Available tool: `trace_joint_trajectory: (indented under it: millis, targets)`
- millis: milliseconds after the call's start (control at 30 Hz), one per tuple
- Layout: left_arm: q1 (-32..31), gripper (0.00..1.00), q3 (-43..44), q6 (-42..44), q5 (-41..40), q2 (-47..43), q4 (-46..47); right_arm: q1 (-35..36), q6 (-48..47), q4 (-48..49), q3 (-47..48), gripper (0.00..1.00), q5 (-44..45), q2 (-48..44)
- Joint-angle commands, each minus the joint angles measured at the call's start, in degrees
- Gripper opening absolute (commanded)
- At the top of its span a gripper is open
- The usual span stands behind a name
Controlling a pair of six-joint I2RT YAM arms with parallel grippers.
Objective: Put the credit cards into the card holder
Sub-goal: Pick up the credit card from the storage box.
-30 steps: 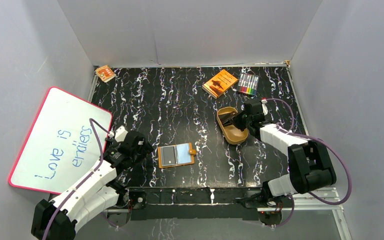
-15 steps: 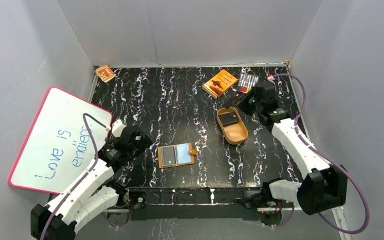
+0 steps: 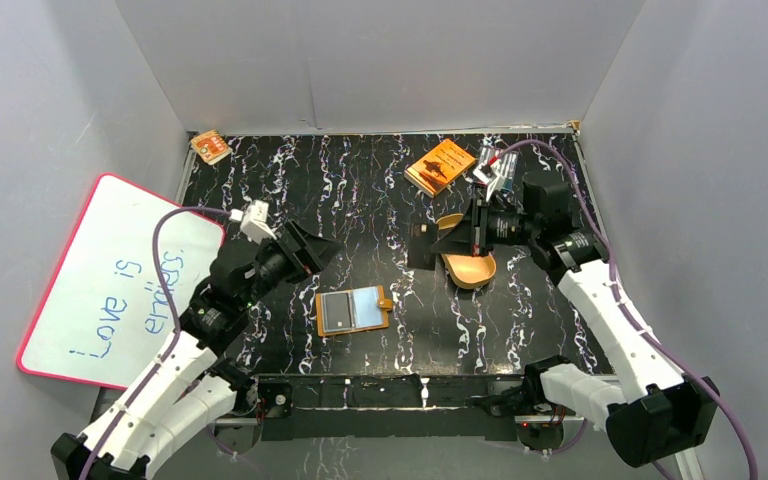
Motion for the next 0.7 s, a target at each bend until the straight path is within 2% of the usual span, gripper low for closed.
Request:
trace_joint_trajectory:
  millis: [0,100,200,300,400,567,667]
  targets:
    - [-0.1,0.89,-4.5,-1.6,18.4,0.3,18.3,0.2,-2.0,6.7,-3.8,0.0,-11.8,-2.6]
    - [-0.1,0.89,-4.9,-1.4,18.0,0.8,17.6,0.3,-3.0,5.3,-4.1,0.0,-7.9,-0.9]
    - [-0.1,0.89,-4.5,0.8,14.8,2.2,10.4,0.3,-7.6,-2.4,-2.9,0.0,-1.4,3.3]
    - [-0.2,0.89,-1.8,4.8,15.0,9.5,1.2,0.4,-11.3,-9.6,-2.3,0.0,5.6,6.6]
    - [-2.3,0.9,2.0,8.5,14.4,17.0,-4.7,0.6,-10.8,-8.5,-4.8,0.0,6.3,6.5]
    - [-11.7,0.88,7.7,10.9,2.9,25.1,-8.4,1.3,-8.7,-5.8,-9.8,0.0,4.5,5.9]
    - [-13.0,0.84,8.5,10.8,-0.1,30.6,-9.3,3.4,-8.2,-5.2,-11.6,0.0,5.5,6.4]
